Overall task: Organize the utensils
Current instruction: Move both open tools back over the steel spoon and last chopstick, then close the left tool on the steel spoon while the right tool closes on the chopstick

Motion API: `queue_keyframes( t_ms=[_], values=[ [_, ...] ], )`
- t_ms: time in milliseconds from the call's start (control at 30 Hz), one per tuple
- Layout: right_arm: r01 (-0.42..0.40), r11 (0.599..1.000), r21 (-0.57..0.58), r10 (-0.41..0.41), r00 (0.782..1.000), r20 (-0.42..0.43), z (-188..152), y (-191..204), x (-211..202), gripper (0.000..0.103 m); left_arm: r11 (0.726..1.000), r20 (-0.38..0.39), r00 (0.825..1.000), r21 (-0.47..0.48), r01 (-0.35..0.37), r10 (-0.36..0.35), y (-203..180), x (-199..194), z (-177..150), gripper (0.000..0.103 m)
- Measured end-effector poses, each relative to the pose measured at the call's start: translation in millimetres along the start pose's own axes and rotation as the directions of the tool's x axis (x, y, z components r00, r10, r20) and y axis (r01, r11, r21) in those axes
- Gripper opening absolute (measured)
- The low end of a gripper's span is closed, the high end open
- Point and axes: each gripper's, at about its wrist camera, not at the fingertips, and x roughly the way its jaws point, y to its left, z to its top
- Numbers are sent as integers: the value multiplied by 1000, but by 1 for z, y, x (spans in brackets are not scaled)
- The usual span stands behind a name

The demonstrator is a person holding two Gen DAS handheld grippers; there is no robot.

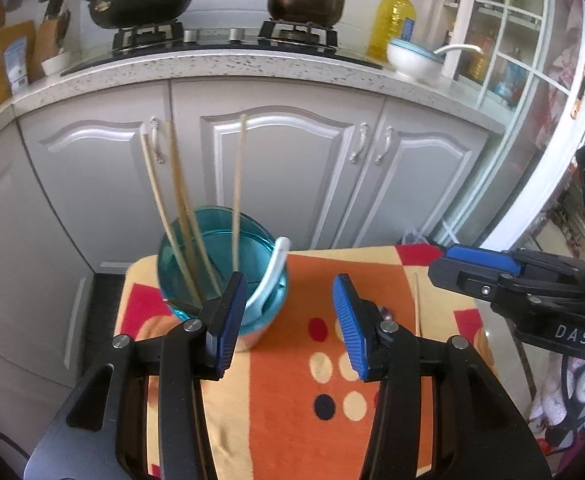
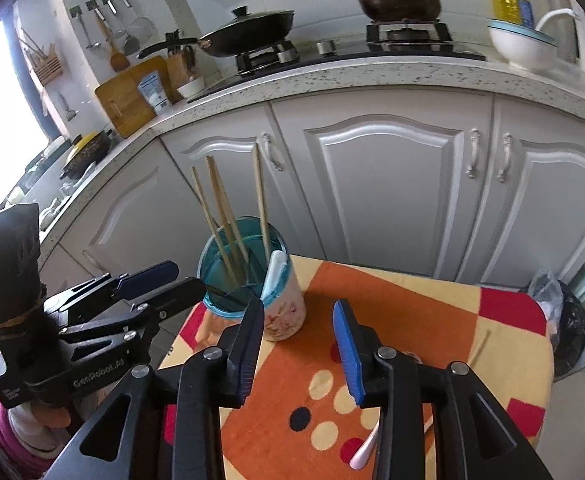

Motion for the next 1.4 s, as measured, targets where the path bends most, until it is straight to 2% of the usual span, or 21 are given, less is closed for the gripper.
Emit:
queue_keyframes(
  t_ms=[400, 667, 800, 933, 1100, 1400],
  values=[
    [64, 994, 84, -62, 998, -27, -26, -44, -11, 38, 998, -61, 997, 48, 42, -39, -38, 21, -17, 44],
    [114, 981, 156, -100, 991, -94, -54, -87, 2, 38, 995, -132, 989, 65, 72, -63, -56, 48, -31, 44],
    [148, 970, 193, -123, 983, -139, -68, -112, 16, 39, 992, -191, 977, 58, 108, -95, -63, 70, -39, 44],
    [199, 957, 211, -160, 969, -189, -81, -137, 35, 39, 987, -259, 956, 43, 153, -137, -72, 101, -52, 44],
    [200, 948, 247, -149, 966, -210, -89, -168, 59, 39, 983, -316, 934, 24, 182, -165, -78, 141, -61, 44],
    [244, 932, 268, -176, 951, -254, -72, -203, 100, 36, 986, -336, 932, 52, 161, -135, -86, 189, -58, 44]
  ],
)
